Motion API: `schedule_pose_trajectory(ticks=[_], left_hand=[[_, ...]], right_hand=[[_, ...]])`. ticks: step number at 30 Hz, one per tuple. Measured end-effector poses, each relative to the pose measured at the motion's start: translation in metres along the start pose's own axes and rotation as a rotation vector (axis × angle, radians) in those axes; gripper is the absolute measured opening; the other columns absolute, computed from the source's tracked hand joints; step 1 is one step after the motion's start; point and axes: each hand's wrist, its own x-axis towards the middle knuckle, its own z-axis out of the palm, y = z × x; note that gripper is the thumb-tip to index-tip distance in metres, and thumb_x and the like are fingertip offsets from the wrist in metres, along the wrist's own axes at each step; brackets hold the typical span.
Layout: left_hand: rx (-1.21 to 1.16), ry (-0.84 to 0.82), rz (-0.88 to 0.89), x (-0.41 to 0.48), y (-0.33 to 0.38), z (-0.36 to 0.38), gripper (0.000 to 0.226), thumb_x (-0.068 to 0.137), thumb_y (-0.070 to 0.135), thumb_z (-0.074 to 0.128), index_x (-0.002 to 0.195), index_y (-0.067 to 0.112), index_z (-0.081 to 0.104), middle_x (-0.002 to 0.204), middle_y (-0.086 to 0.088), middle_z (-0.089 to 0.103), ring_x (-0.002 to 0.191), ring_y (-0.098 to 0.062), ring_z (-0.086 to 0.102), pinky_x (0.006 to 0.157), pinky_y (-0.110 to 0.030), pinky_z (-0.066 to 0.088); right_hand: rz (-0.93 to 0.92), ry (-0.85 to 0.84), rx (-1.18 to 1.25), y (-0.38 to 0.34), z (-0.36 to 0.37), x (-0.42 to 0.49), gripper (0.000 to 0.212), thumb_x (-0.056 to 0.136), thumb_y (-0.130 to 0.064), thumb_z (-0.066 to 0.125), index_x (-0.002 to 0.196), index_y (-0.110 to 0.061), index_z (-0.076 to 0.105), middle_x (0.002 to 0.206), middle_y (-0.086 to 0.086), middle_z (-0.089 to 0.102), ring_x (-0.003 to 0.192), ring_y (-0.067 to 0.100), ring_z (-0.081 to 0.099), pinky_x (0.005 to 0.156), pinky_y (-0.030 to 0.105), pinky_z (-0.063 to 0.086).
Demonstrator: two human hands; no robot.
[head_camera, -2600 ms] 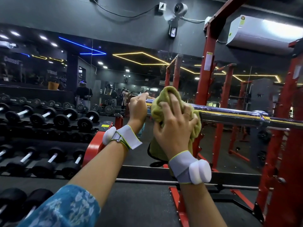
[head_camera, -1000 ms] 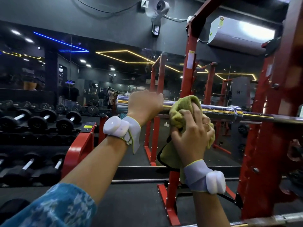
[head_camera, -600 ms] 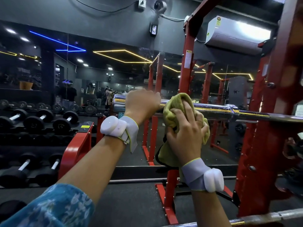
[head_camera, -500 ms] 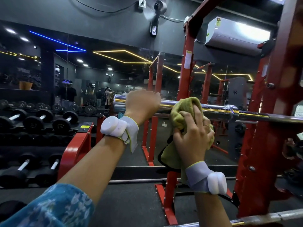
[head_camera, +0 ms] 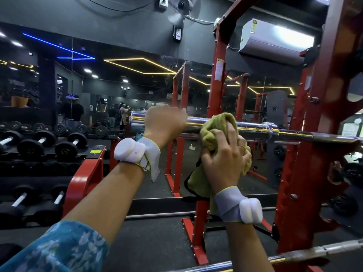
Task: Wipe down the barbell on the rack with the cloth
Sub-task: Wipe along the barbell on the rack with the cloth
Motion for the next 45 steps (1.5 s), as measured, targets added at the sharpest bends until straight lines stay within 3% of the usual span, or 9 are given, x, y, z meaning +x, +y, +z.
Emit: schedule_pose_trajectory(ticks=[5, 12, 20, 23, 28, 32, 36, 41, 45], left_hand=[[0.0, 0.058, 0.009, -0.002, 0.001, 0.002, 0.06, 0.098, 0.038, 0.025, 0.067, 0.005, 0.064, 0.064, -0.009, 0.058, 0.059, -0.023, 0.046, 0.058, -0.033, 0.027], [-0.024, 0.193, 0.001, -0.007, 0.001, 0.012, 0.055, 0.088, 0.033, 0.033, 0.05, 0.005, 0.063, 0.045, -0.012, 0.055, 0.041, -0.027, 0.051, 0.05, -0.026, 0.035], [0.019, 0.216, 0.024, -0.011, 0.001, 0.01, 0.049, 0.086, 0.031, 0.039, 0.05, 0.008, 0.061, 0.044, -0.008, 0.055, 0.039, -0.024, 0.05, 0.053, -0.025, 0.044], [0.013, 0.228, 0.036, -0.01, 0.0, 0.009, 0.049, 0.087, 0.031, 0.039, 0.049, 0.007, 0.06, 0.044, -0.008, 0.053, 0.04, -0.024, 0.049, 0.049, -0.023, 0.031], [-0.057, 0.172, -0.004, -0.006, 0.0, 0.003, 0.053, 0.086, 0.031, 0.034, 0.049, 0.004, 0.062, 0.045, -0.012, 0.055, 0.04, -0.026, 0.048, 0.05, -0.023, 0.023], [-0.082, 0.099, -0.05, 0.0, 0.004, 0.001, 0.046, 0.094, 0.027, 0.035, 0.073, 0.001, 0.066, 0.071, -0.016, 0.061, 0.062, -0.024, 0.04, 0.057, -0.031, 0.027], [-0.081, 0.006, -0.095, 0.008, 0.005, -0.001, 0.037, 0.091, 0.026, 0.036, 0.072, 0.006, 0.06, 0.07, -0.01, 0.048, 0.068, -0.024, 0.043, 0.06, -0.03, 0.029], [-0.08, -0.156, -0.123, 0.02, 0.003, -0.006, 0.035, 0.089, 0.027, 0.037, 0.092, 0.005, 0.064, 0.085, -0.016, 0.059, 0.083, -0.031, 0.054, 0.065, -0.03, 0.032], [-0.072, -0.141, -0.099, 0.019, 0.002, -0.004, 0.038, 0.092, 0.028, 0.035, 0.092, 0.004, 0.065, 0.087, -0.016, 0.06, 0.081, -0.03, 0.053, 0.064, -0.031, 0.032]], right_hand=[[0.222, -0.046, -0.047, 0.003, -0.012, 0.028, 0.043, 0.078, -0.024, 0.06, 0.121, -0.019, 0.057, 0.15, -0.001, 0.034, 0.125, 0.035, 0.035, 0.1, 0.053, 0.025], [-0.132, -0.033, -0.054, -0.012, -0.009, 0.02, 0.041, 0.064, -0.026, 0.056, 0.103, -0.019, 0.066, 0.135, 0.003, 0.052, 0.111, 0.041, 0.049, 0.089, 0.062, 0.032], [0.148, -0.073, -0.106, -0.008, -0.016, 0.042, 0.047, 0.076, -0.024, 0.057, 0.123, -0.022, 0.055, 0.147, -0.004, 0.035, 0.125, 0.033, 0.034, 0.101, 0.054, 0.027], [0.035, -0.102, -0.156, -0.022, -0.012, 0.045, 0.051, 0.076, -0.027, 0.058, 0.127, -0.024, 0.053, 0.147, -0.005, 0.035, 0.126, 0.032, 0.033, 0.1, 0.053, 0.025], [-0.187, 0.036, -0.057, -0.02, 0.004, 0.014, 0.046, 0.061, -0.029, 0.057, 0.106, -0.019, 0.064, 0.132, 0.006, 0.054, 0.111, 0.033, 0.042, 0.086, 0.062, 0.036], [0.002, 0.076, 0.003, 0.006, 0.011, 0.002, 0.05, 0.063, -0.036, 0.044, 0.106, -0.019, 0.063, 0.14, 0.008, 0.046, 0.114, 0.038, 0.045, 0.088, 0.061, 0.035], [0.195, 0.085, 0.023, 0.004, 0.015, 0.013, 0.05, 0.065, -0.028, 0.052, 0.113, -0.015, 0.058, 0.146, 0.01, 0.037, 0.123, 0.045, 0.038, 0.094, 0.063, 0.03], [-0.042, 0.134, -0.06, -0.005, 0.03, 0.002, 0.045, 0.075, -0.037, 0.047, 0.117, -0.022, 0.049, 0.14, 0.006, 0.03, 0.118, 0.035, 0.032, 0.085, 0.063, 0.038], [-0.178, 0.184, -0.064, 0.01, 0.044, -0.017, 0.041, 0.08, -0.032, 0.052, 0.12, -0.024, 0.046, 0.141, 0.006, 0.029, 0.121, 0.034, 0.033, 0.091, 0.058, 0.038]])
